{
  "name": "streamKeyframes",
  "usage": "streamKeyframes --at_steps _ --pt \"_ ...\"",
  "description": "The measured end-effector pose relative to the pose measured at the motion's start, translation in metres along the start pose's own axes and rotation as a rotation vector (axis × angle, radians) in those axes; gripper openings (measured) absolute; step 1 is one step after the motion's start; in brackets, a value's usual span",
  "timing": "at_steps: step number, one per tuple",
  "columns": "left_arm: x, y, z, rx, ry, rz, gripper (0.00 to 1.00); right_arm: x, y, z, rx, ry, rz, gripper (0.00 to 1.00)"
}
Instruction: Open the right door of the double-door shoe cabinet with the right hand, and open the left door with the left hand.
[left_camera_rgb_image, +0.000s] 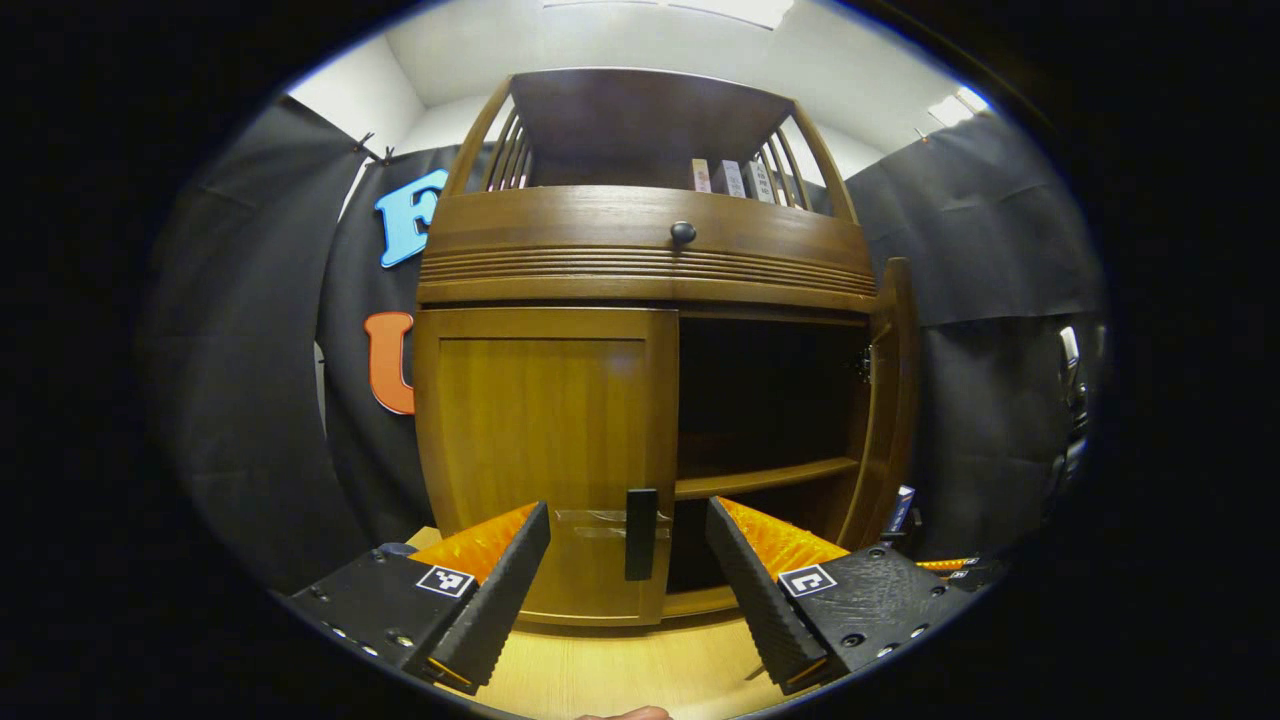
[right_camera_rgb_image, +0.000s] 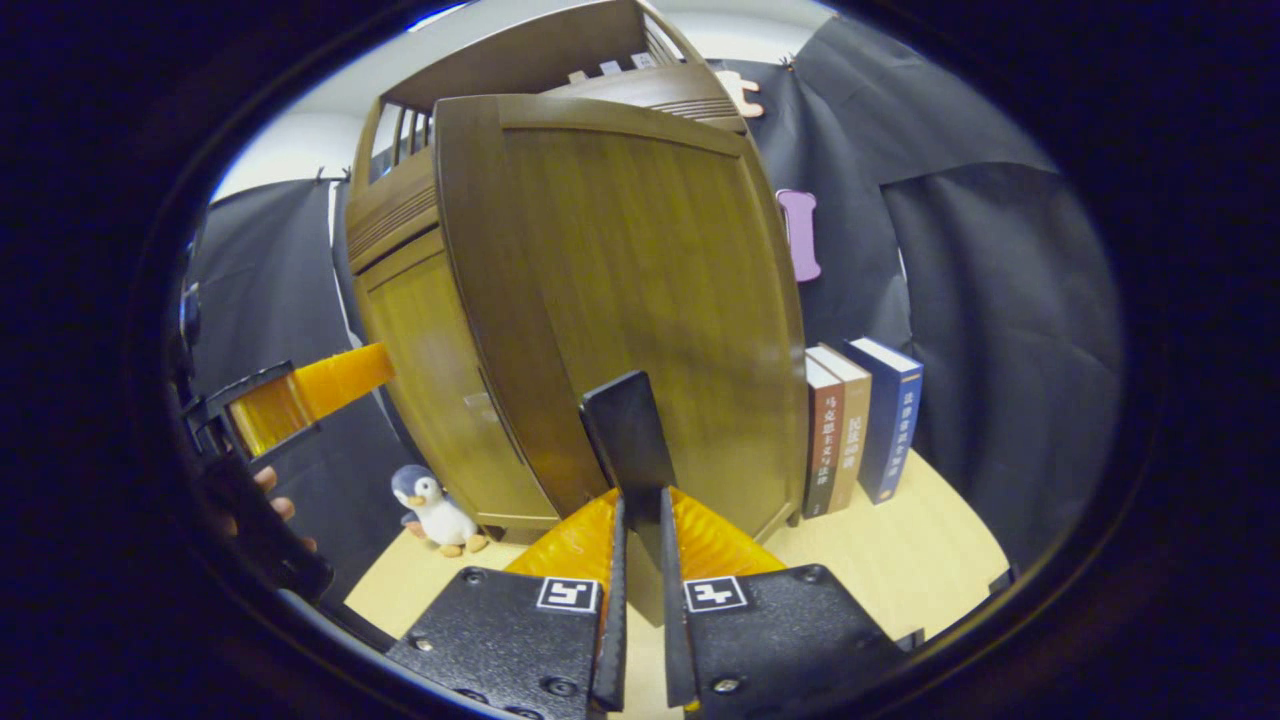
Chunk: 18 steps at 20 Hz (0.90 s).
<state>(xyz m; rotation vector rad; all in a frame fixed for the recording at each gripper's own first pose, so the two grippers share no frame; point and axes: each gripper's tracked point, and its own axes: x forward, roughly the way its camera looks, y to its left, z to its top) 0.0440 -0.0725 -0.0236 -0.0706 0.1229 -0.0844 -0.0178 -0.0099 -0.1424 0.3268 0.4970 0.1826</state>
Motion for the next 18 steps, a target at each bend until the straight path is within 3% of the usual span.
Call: streamKeyframes --at_steps 11,18 --pt "0.029 -0.03 -0.015 0.007 0.02 -0.044 0.95 -0.031 -0.045 0.0 -0.03 -0.024 -0.093 0.12" --pt "0.057 -0.028 -0.04 0.011 0.09 -0.034 0.95 -0.051 -0.106 0.008 -0.004 -0.043 -0.241 0.09"
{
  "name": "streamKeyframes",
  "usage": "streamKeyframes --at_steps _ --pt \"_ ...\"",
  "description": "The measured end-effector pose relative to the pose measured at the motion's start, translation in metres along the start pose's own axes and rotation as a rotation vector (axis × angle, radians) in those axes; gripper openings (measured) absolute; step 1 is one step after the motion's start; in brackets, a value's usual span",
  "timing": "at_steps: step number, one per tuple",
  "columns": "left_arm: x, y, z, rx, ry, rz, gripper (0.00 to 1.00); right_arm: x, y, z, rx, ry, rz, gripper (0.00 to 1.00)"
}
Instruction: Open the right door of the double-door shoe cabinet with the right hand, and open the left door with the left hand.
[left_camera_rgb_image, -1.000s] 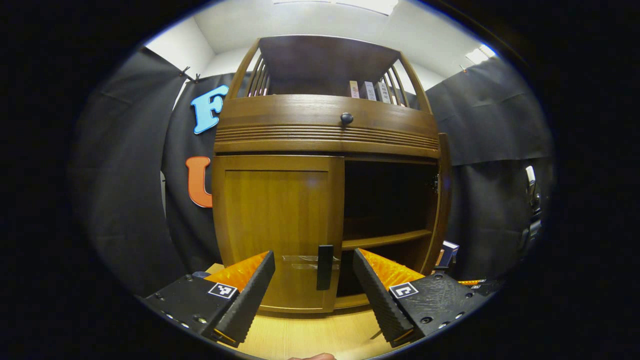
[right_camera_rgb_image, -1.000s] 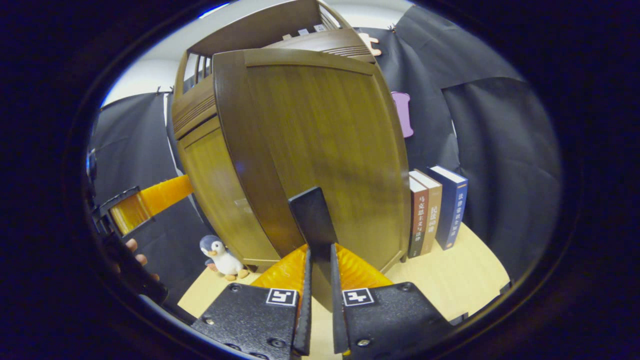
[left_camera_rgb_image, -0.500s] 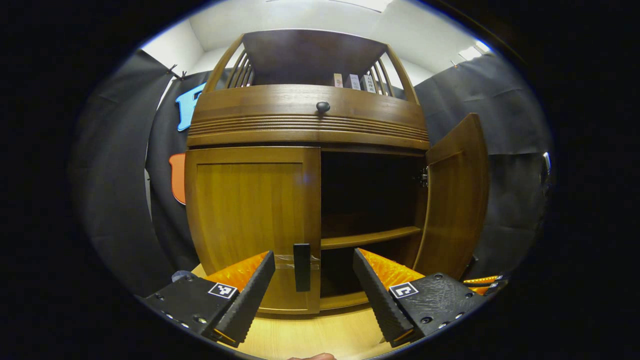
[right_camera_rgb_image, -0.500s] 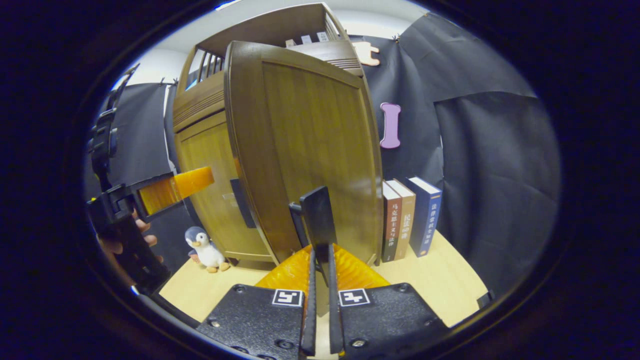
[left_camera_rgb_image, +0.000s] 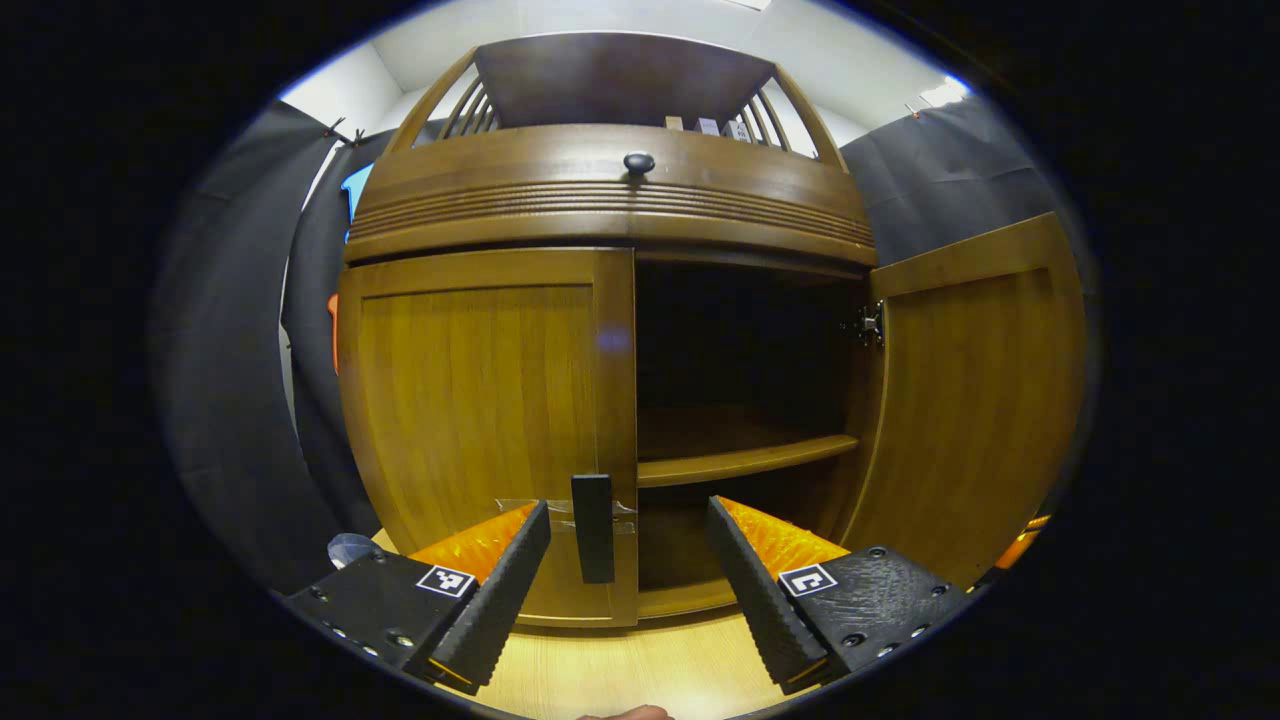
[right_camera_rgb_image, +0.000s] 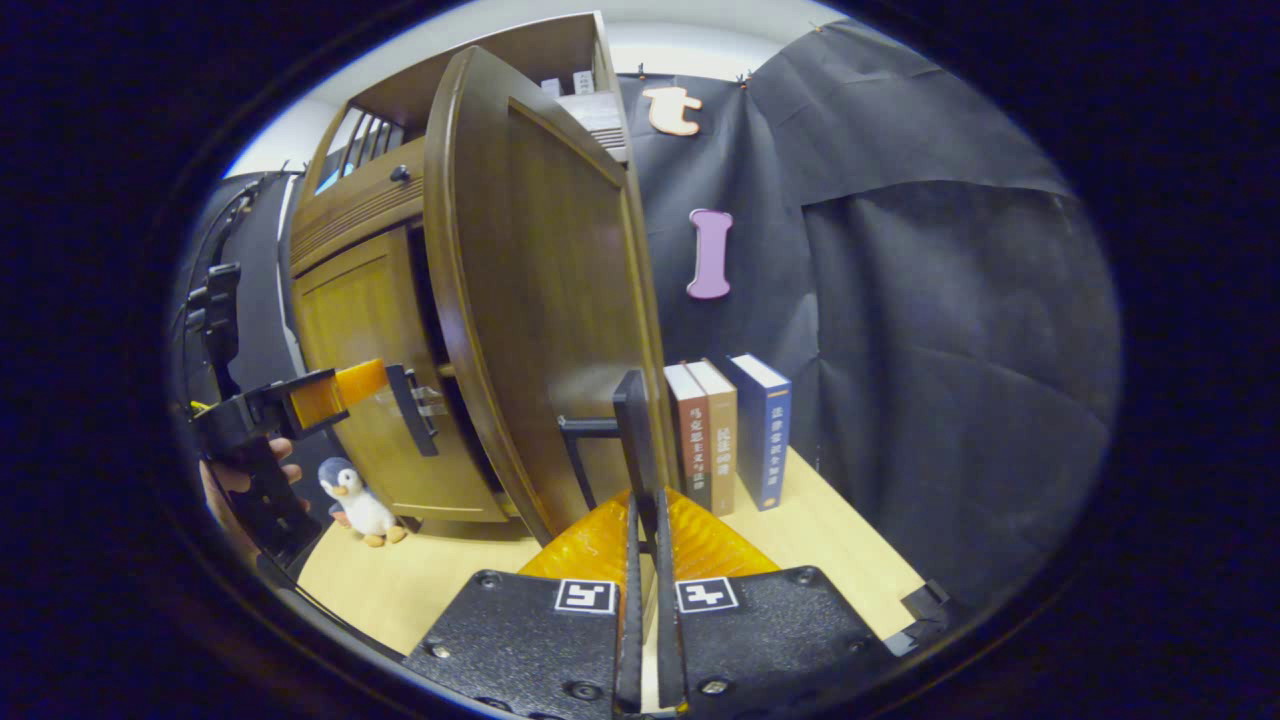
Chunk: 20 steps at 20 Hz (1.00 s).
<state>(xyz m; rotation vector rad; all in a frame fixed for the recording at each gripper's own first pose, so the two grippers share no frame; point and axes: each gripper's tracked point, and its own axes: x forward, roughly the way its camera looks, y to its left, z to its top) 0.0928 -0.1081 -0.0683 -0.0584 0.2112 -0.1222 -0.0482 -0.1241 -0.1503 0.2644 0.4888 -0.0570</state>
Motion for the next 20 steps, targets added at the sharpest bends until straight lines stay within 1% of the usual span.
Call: streamKeyframes --at_steps 2,3,4,6,8,11,12,13,15,16,19,20 --pt "0.011 0.005 -0.006 0.039 0.008 0.005 0.94 -0.004 -0.018 0.005 -0.001 -0.022 -0.069 0.08" --pt "0.015 0.008 -0.014 0.05 0.028 0.0 0.94 -0.005 -0.025 0.008 0.002 -0.029 -0.097 0.03" --pt "0.018 0.013 -0.021 0.058 0.044 0.006 0.94 -0.008 -0.028 0.01 0.009 -0.035 -0.114 0.08" --pt "0.028 0.022 -0.03 0.061 0.061 0.022 0.93 -0.011 -0.034 0.013 0.026 -0.047 -0.128 0.07" --pt "0.037 0.026 -0.034 0.052 0.071 0.021 0.94 -0.017 -0.042 0.016 0.029 -0.062 -0.15 0.07" --pt "0.05 0.025 -0.038 0.046 0.064 0.001 0.94 -0.031 -0.059 0.025 0.033 -0.099 -0.205 0.07" --pt "0.055 0.024 -0.038 0.047 0.061 -0.004 0.94 -0.037 -0.068 0.032 0.042 -0.109 -0.215 0.07" --pt "0.058 0.025 -0.039 0.049 0.06 -0.002 0.93 -0.041 -0.066 0.035 0.06 -0.117 -0.202 0.07" --pt "0.063 0.023 -0.039 0.046 0.063 -0.002 0.94 -0.049 -0.071 0.039 0.076 -0.138 -0.208 0.07" --pt "0.067 0.02 -0.041 0.036 0.065 -0.019 0.94 -0.053 -0.07 0.041 0.076 -0.15 -0.206 0.07" --pt "0.078 0.022 -0.046 0.016 0.075 -0.014 0.74 -0.056 -0.067 0.038 0.053 -0.15 -0.22 0.07" --pt "0.08 0.023 -0.046 0.017 0.073 -0.008 0.83 -0.055 -0.062 0.037 0.047 -0.145 -0.21 0.07"
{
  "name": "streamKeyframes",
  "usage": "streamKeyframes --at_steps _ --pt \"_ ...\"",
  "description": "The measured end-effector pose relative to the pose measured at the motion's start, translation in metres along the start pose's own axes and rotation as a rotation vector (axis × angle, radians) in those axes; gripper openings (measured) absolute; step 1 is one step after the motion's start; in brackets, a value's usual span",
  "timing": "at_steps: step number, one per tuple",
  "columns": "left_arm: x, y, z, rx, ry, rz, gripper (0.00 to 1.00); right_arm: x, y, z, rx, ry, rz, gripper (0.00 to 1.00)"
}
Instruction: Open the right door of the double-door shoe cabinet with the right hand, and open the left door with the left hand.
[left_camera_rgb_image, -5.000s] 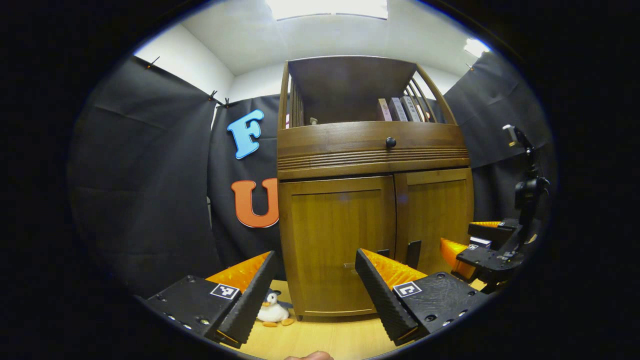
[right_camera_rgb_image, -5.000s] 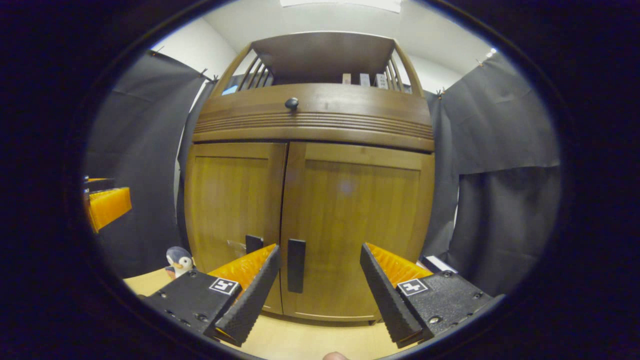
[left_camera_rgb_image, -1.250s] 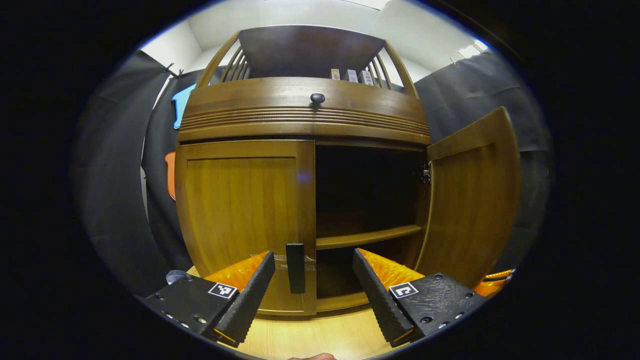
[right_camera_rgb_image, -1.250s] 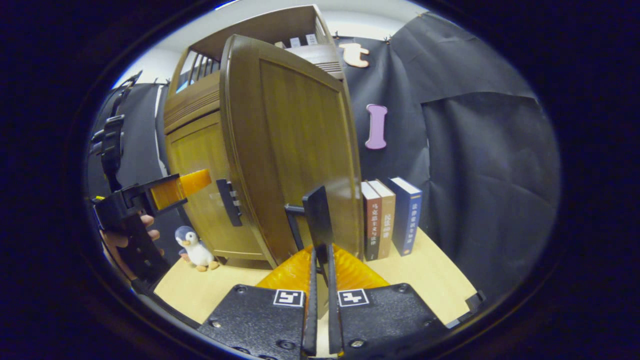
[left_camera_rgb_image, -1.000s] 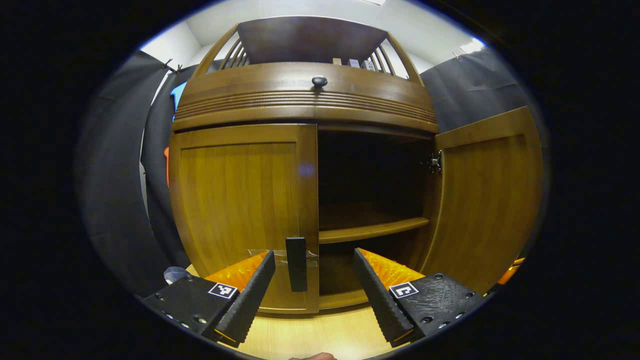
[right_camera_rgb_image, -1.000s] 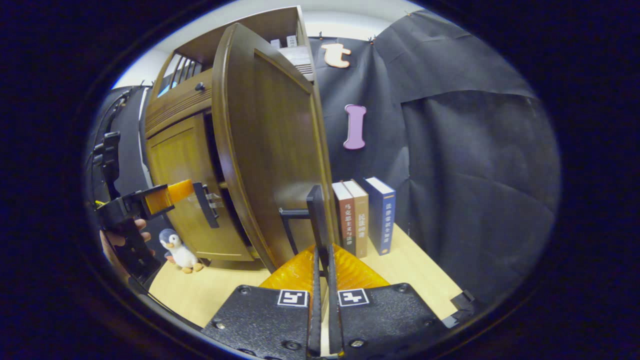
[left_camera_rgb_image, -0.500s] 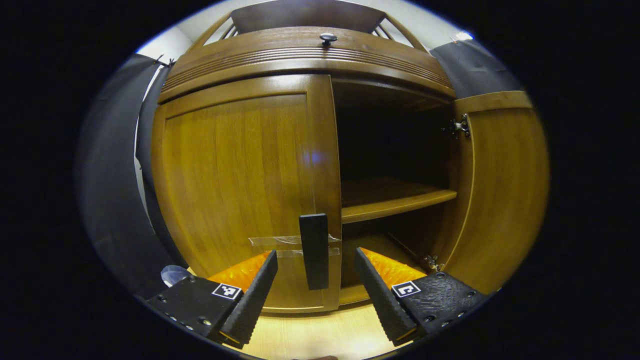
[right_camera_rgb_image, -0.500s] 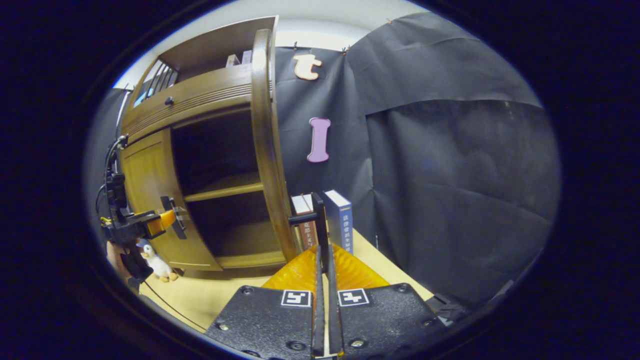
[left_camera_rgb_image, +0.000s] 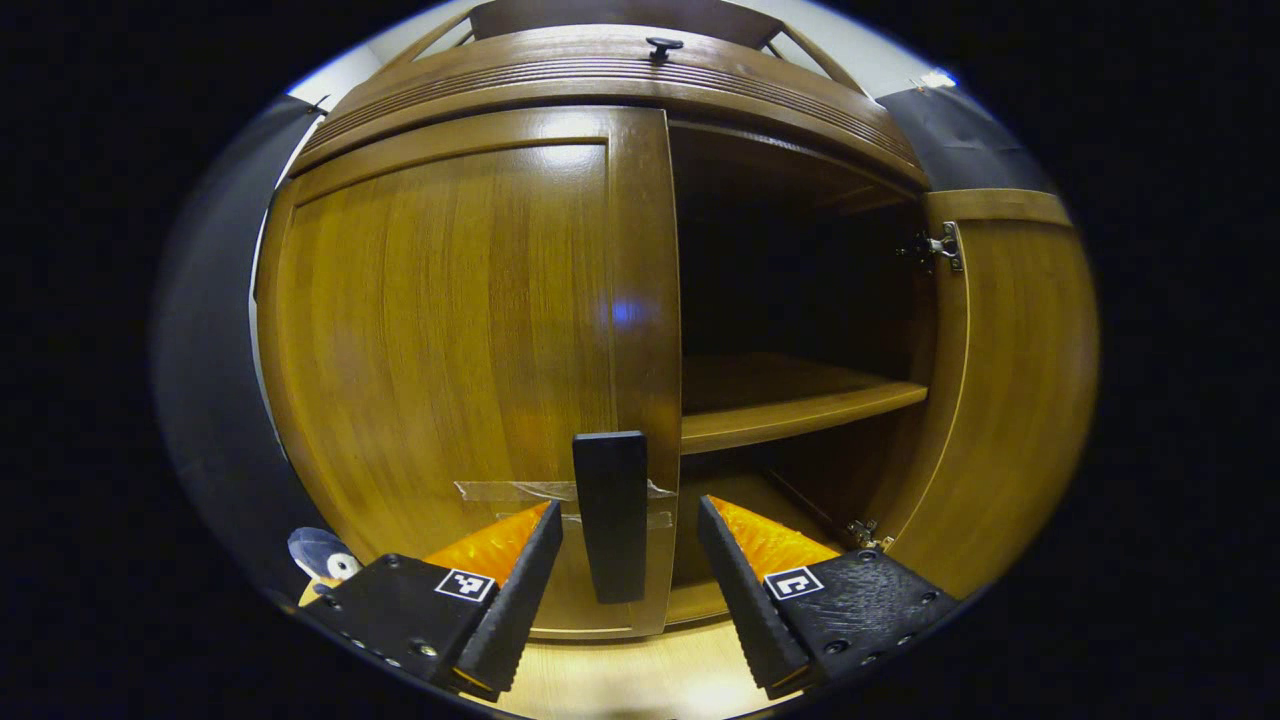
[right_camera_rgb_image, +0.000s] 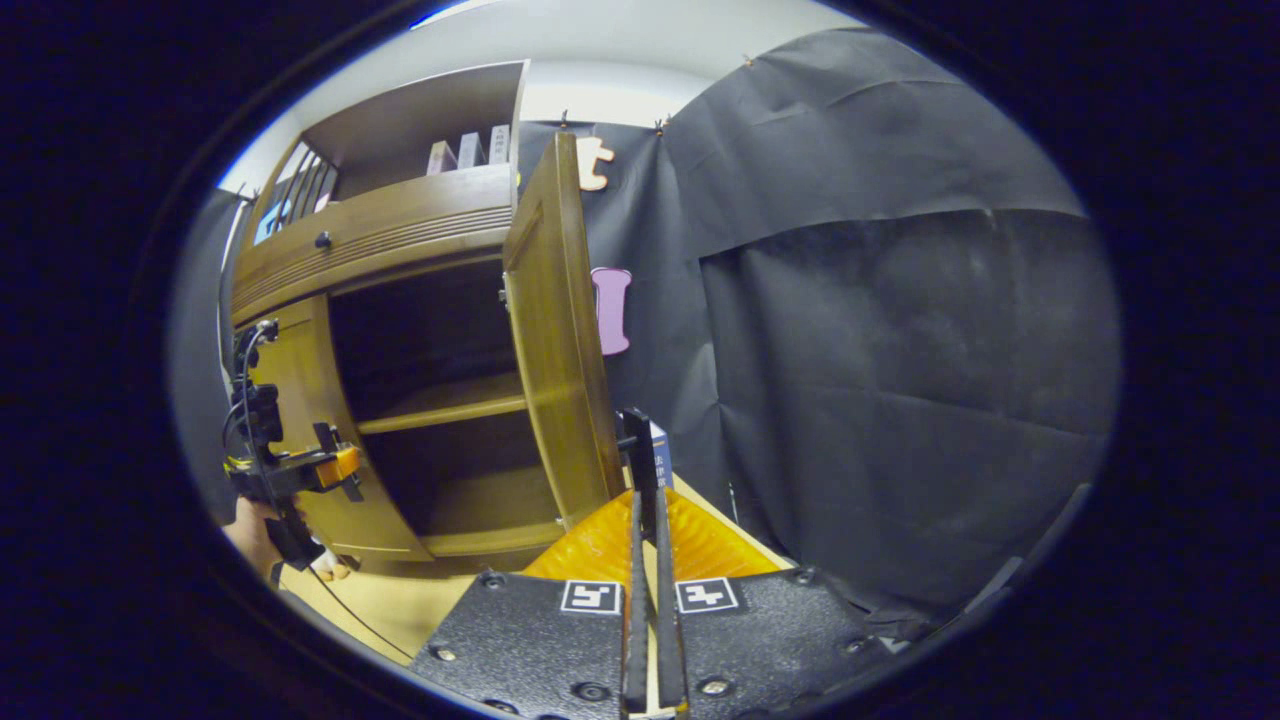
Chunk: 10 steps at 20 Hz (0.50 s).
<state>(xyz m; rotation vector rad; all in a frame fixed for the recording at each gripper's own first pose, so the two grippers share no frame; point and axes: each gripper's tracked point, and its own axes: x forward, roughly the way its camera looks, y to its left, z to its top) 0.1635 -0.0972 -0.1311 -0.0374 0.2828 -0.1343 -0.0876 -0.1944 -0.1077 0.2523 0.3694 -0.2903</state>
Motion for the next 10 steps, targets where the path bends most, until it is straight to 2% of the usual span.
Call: streamKeyframes --at_steps 2,3,4,6,7,8,9,10 --pt "0.004 0.0 0.002 -0.001 -0.009 0.0 0.82 -0.002 0.007 -0.002 -0.009 0.007 0.024 0.08" --pt "0.006 0.003 0.003 0.002 -0.006 0.012 0.89 -0.002 0.01 -0.002 -0.013 0.011 0.033 0.06" --pt "0.011 0.007 -0.001 0.008 0.009 0.014 0.83 -0.002 0.012 -0.002 -0.016 0.015 0.037 0.09" --pt "0.017 0.013 -0.005 0.011 0.025 0.027 0.69 -0.003 0.016 -0.001 -0.026 0.013 0.031 0.25" --pt "0.018 0.015 -0.005 0.009 0.023 0.029 0.7 -0.004 0.02 0.002 -0.028 0.009 0.04 0.33" --pt "0.017 0.015 -0.005 0.009 0.02 0.028 0.51 -0.004 0.023 0.004 -0.033 0.007 0.05 0.37" --pt "0.016 0.016 -0.006 0.022 0.018 0.029 0.64 -0.005 0.028 0.005 -0.037 0.006 0.064 0.42" --pt "0.005 0.016 -0.004 0.026 0.016 0.027 0.65 -0.004 0.032 0.005 -0.042 0.007 0.073 0.43"
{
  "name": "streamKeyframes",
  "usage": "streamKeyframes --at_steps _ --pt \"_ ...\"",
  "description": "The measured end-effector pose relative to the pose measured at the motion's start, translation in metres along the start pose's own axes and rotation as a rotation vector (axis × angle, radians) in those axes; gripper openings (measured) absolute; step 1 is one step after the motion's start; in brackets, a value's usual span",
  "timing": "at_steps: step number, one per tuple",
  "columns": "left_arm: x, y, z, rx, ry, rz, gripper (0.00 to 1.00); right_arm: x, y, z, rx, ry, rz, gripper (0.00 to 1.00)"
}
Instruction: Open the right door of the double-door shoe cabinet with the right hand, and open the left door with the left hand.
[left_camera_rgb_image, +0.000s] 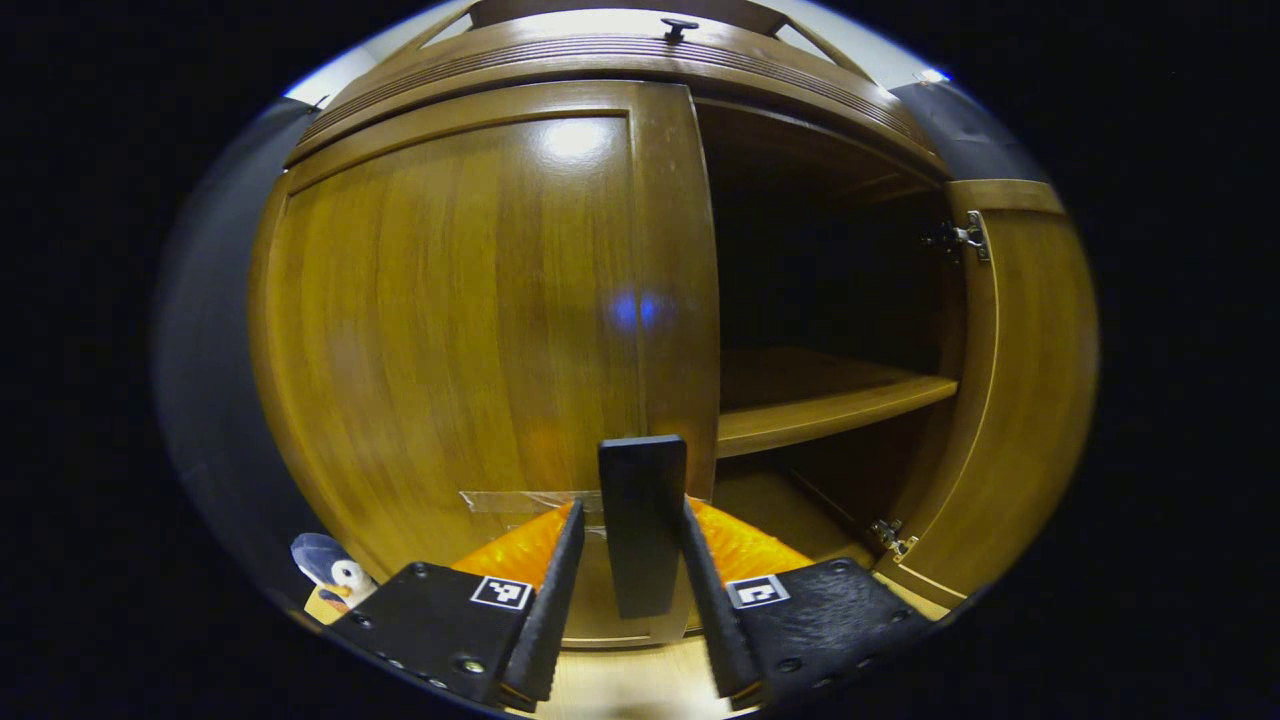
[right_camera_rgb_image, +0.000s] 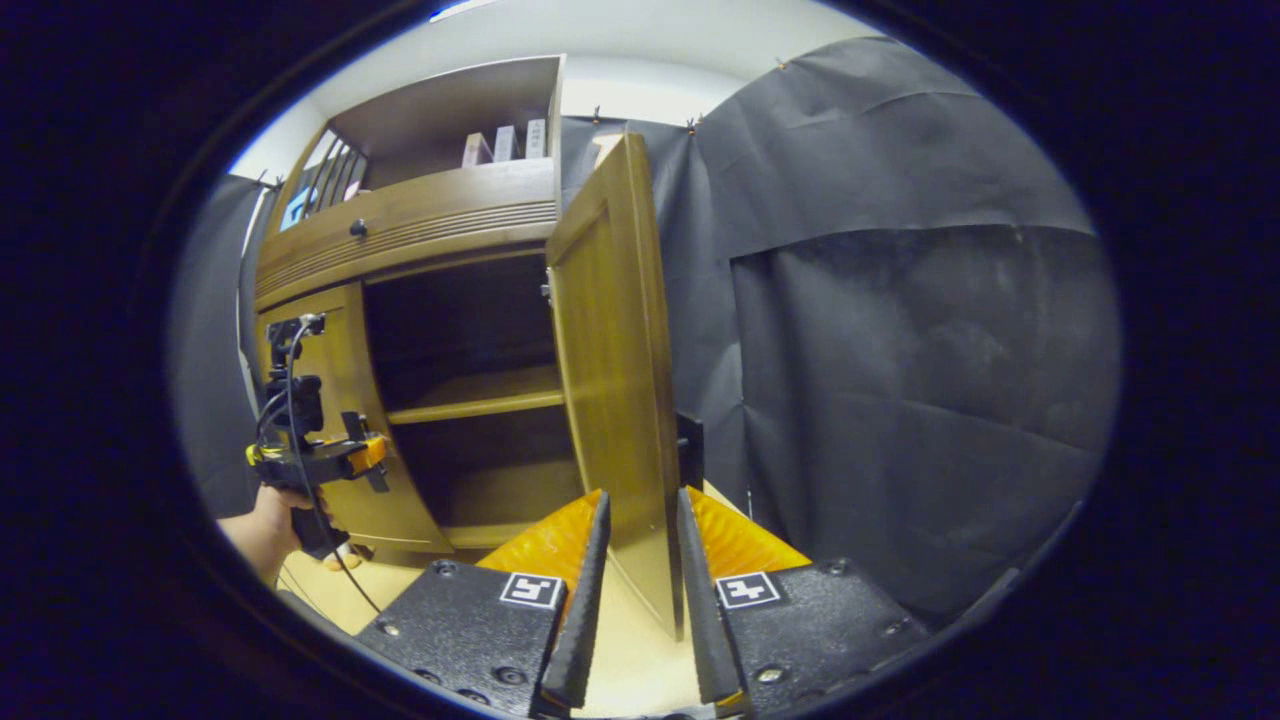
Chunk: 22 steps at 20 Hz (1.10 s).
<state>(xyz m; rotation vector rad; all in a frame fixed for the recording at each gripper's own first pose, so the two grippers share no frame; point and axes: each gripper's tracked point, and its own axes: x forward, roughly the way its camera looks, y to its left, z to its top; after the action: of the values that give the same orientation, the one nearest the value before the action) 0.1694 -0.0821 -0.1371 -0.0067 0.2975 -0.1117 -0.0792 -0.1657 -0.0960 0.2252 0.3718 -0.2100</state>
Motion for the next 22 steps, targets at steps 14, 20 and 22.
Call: streamKeyframes --at_steps 14,20,22 --pt "-0.011 -0.009 -0.008 -0.008 0.049 -0.043 0.24 0.013 0.038 0.004 -0.069 0.007 0.111 0.45" --pt "-0.048 -0.004 -0.015 0.003 0.062 -0.022 0.24 0.028 0.058 0.0 -0.085 0.018 0.168 0.53" --pt "-0.061 -0.001 -0.017 -0.007 0.066 -0.021 0.24 0.031 0.069 -0.001 -0.092 0.029 0.198 0.56"
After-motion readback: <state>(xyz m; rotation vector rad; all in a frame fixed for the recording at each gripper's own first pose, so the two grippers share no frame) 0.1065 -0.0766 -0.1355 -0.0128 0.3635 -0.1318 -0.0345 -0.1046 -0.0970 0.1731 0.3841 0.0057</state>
